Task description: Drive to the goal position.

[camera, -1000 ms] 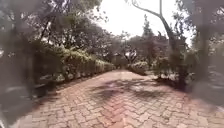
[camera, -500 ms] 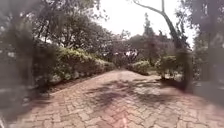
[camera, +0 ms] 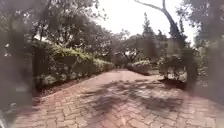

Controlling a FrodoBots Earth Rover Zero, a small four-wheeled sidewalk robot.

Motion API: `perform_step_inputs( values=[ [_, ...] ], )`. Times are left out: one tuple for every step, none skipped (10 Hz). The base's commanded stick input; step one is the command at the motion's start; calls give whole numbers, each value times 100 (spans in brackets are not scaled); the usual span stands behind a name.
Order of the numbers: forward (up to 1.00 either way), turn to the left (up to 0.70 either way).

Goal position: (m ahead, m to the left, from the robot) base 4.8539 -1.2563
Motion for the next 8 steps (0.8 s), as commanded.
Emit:
perform_step_inputs(
  values=[
    [70, 0],
    [70, 0],
    [70, 0],
    [70, 0],
    [70, 0],
    [70, 0],
    [70, 0],
    [70, 0]
  ],
)
